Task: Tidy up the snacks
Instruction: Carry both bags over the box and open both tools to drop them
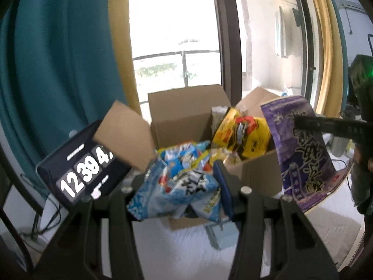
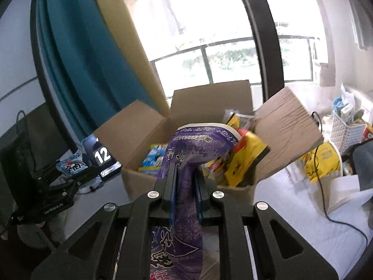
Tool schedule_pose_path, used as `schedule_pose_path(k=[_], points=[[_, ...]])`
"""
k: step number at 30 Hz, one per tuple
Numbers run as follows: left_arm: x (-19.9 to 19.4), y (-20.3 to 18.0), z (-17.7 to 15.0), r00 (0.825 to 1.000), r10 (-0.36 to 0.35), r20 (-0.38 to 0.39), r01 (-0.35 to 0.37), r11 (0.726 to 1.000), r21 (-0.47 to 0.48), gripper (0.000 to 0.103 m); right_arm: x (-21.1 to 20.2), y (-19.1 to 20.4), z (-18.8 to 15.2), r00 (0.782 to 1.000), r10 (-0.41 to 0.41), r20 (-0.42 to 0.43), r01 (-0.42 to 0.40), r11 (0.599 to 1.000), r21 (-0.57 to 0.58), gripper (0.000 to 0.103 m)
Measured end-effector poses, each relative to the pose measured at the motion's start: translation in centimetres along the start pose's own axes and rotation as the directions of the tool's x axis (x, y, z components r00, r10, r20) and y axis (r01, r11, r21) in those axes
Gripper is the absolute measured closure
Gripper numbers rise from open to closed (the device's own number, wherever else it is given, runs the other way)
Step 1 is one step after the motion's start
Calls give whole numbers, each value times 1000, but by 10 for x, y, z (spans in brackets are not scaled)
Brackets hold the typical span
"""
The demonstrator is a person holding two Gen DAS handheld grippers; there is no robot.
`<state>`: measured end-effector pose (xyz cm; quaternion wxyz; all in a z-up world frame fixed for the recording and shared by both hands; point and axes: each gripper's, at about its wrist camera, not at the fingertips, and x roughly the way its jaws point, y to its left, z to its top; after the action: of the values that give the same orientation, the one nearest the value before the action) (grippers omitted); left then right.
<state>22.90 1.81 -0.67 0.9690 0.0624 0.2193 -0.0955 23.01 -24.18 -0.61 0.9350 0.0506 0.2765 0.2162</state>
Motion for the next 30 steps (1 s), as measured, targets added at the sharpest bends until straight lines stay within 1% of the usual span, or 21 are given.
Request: schedule_pose_path(k=[4, 9, 15, 17, 22, 25, 30], points=[[13, -2, 17, 1000, 3, 17, -3, 1000, 15, 54, 2, -11, 12, 1000, -16, 26, 16, 1000, 4, 88], [29, 1, 36, 999, 15, 40, -17, 999, 39, 54, 8, -15, 27, 998, -27, 53, 27, 1000, -11, 88], [49, 14, 64, 997, 38, 63, -41, 998, 51, 54, 22, -19, 47, 997, -24, 72, 25, 1000, -12, 88], [55, 20, 75, 997, 41, 73, -44, 998, 43, 54, 28, -19, 56, 996, -27, 83, 28, 999, -16, 88], [78, 31, 96, 997, 20, 72, -21, 1000, 16, 54, 42, -19, 78, 993, -36, 111, 40, 999, -35, 88], [93, 34, 108, 997, 27, 79, -29, 1000, 13, 53, 53, -20, 86, 992, -40, 120, 46, 998, -43, 88], [121, 41, 118, 997, 31, 68, -30, 999, -17, 53, 76, -23, 99, 992, -44, 121, 49, 998, -43, 88]])
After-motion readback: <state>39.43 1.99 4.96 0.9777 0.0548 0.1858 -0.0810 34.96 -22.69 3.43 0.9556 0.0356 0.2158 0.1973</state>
